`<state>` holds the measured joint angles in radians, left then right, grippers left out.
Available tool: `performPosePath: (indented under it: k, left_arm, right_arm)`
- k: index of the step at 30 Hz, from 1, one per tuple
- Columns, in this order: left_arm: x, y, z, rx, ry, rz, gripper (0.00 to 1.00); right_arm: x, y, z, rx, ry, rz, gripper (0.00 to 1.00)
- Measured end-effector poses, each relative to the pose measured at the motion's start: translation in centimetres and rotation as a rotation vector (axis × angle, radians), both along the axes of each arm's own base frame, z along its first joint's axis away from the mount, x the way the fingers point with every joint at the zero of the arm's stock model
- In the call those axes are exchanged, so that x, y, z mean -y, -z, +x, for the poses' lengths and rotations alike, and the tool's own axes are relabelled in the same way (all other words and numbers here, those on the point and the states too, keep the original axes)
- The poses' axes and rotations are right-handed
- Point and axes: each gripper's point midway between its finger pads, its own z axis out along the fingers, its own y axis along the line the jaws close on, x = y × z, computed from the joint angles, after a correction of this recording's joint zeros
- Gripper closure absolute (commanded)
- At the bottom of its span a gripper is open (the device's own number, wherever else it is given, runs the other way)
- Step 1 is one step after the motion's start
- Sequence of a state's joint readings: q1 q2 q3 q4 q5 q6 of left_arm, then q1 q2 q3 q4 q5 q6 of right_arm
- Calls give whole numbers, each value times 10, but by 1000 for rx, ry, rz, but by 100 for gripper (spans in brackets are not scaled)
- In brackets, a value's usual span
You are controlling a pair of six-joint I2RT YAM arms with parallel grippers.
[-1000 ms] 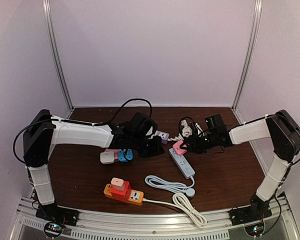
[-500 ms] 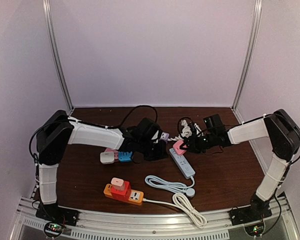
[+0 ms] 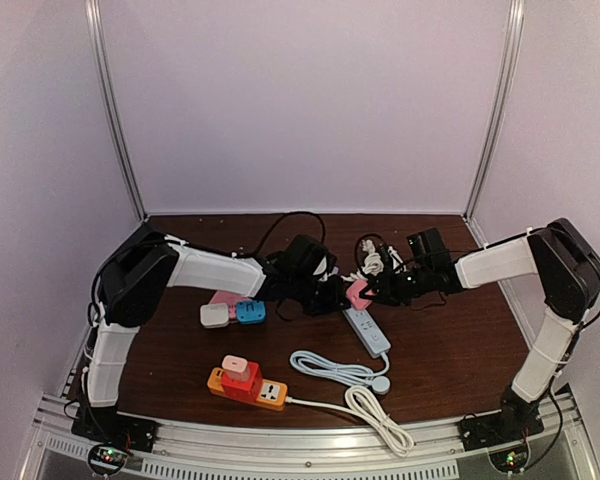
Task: Pull the plug off the socket
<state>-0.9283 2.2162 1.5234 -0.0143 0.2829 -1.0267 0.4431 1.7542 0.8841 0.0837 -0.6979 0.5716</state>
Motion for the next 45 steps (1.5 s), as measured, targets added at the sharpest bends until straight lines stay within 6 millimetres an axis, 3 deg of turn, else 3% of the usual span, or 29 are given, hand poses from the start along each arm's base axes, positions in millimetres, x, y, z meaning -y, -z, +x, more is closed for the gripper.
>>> performPosePath:
  k: [5,45]
  left_arm:
    - [5,11,-1,-26,10,-9,100]
    - [9,15,1,-95,-5,11,100]
  right_arm:
    - [-1,0,0,-2,-4,9,90]
    - [1,1,2,-52,-2,103,92]
